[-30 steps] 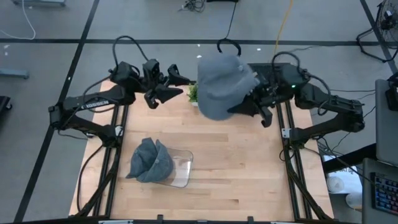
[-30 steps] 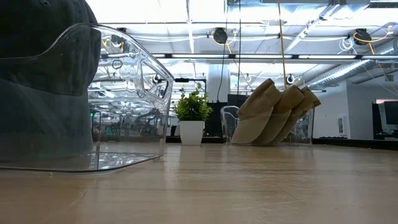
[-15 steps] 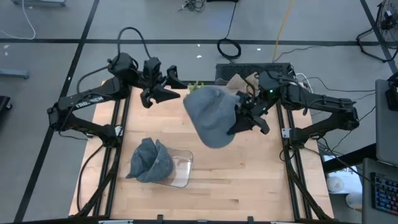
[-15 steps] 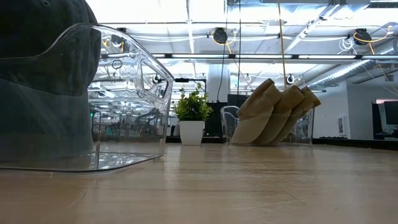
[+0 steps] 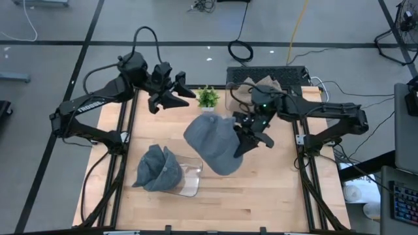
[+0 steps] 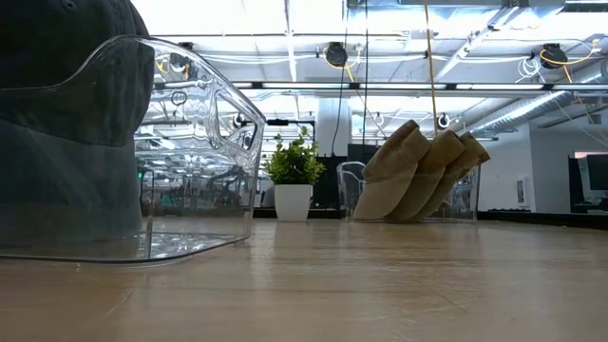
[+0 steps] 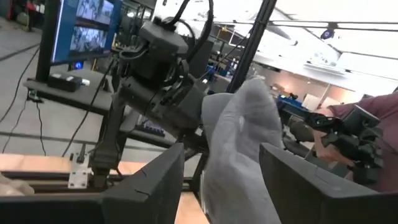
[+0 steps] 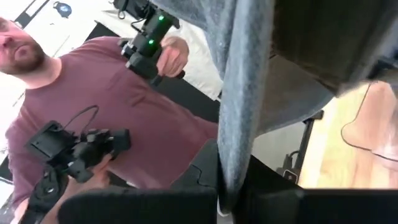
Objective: Pick & Place hat
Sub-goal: Put the gray cap into the bottom transparent bin, then return to Home Position
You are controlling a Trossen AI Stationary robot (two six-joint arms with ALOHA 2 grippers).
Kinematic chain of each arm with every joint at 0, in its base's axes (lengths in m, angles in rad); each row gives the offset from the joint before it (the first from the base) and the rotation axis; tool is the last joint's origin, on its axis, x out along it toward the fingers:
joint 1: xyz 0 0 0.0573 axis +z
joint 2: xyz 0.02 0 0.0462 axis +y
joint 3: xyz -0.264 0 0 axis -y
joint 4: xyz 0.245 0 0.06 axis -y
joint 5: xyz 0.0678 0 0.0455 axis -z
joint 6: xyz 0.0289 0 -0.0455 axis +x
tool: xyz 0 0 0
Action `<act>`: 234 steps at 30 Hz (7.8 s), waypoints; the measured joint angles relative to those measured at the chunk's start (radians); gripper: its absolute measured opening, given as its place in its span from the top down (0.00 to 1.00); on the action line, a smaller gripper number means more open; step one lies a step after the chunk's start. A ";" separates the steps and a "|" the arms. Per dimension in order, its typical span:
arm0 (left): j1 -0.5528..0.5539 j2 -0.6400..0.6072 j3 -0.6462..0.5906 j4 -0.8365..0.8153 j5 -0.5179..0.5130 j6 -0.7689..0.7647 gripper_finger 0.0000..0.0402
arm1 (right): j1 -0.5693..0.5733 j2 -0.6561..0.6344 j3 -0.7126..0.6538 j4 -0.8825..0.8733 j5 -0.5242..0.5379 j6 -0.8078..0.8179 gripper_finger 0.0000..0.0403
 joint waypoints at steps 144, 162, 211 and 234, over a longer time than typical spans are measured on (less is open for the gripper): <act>-1.119 0.185 -0.001 -0.347 -1.992 -0.854 0.96 | -0.171 -0.238 0.000 -0.215 0.971 -0.465 0.83; -1.201 0.185 -0.001 -0.611 -1.993 -1.151 0.96 | -0.171 -0.238 0.000 -0.222 0.974 -0.502 0.83; -1.127 0.328 -0.001 -0.759 -1.806 -1.406 0.84 | -0.171 -0.237 -0.080 -0.200 0.975 -0.551 0.83; -1.126 -0.146 -0.001 -0.760 -1.821 -0.591 0.46 | -0.030 -0.186 -0.091 -0.125 0.820 -0.338 0.83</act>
